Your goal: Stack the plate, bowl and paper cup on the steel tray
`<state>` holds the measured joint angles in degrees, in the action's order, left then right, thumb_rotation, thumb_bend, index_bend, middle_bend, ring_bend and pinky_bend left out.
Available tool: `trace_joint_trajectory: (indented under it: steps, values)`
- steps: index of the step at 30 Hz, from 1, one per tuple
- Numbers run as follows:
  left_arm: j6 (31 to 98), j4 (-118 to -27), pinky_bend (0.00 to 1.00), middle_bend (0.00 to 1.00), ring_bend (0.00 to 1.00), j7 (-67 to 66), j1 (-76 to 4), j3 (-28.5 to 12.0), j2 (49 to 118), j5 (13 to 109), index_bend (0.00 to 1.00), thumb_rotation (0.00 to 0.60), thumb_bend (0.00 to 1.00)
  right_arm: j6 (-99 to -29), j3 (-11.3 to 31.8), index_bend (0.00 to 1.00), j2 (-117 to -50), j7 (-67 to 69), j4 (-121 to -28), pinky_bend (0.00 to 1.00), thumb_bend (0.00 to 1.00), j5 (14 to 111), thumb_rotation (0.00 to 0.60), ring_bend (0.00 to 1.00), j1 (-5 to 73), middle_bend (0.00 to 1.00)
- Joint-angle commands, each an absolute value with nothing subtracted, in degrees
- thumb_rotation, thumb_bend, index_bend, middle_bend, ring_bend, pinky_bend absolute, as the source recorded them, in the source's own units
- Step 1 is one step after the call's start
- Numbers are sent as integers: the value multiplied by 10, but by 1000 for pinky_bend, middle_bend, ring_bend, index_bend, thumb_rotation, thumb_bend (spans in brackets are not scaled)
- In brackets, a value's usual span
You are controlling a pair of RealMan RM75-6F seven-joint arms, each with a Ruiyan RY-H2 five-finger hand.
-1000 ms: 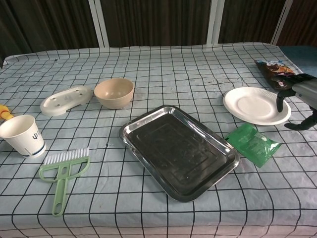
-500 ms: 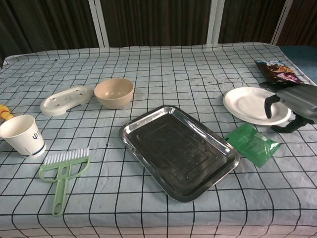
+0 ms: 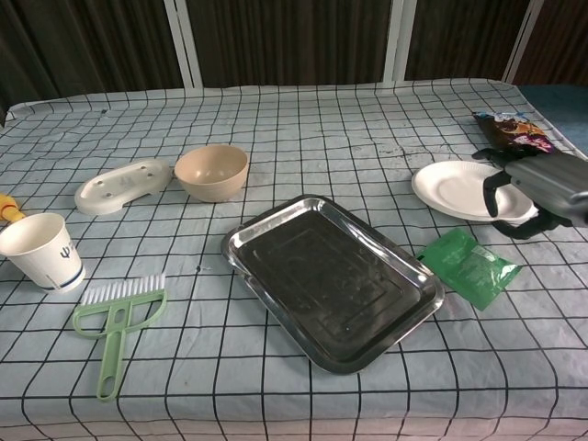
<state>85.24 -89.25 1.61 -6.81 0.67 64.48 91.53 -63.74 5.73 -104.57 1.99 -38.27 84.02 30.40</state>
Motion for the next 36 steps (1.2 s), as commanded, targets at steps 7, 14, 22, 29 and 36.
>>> trace_joint_trajectory:
  steps: [7, 14, 22, 29, 36]
  values:
    - [859, -891, 34, 0, 0, 18, -65, 7, 646, 917, 0, 600, 322, -743, 69, 702, -1034, 66, -400, 0, 531, 863, 600, 0, 292, 72]
    - [860, -892, 34, 0, 0, 17, -64, 6, 646, 918, 0, 600, 321, -868, 72, 712, -1018, 66, -461, 0, 531, 910, 600, 0, 287, 77]
    - [866, -891, 34, 0, 0, 22, -62, 6, 644, 921, 0, 600, 323, -904, 37, 715, -1026, -16, -551, 0, 531, 983, 600, 0, 303, 83]
    - [877, -890, 34, 0, 0, 26, -57, 8, 642, 927, 0, 600, 321, -868, 23, 711, -1083, -88, -557, 0, 531, 1019, 600, 0, 337, 83]
    - [887, -889, 34, 0, 0, 33, -50, 11, 639, 932, 0, 600, 321, -834, 14, 707, -1132, -115, -511, 0, 531, 1024, 600, 0, 352, 83]
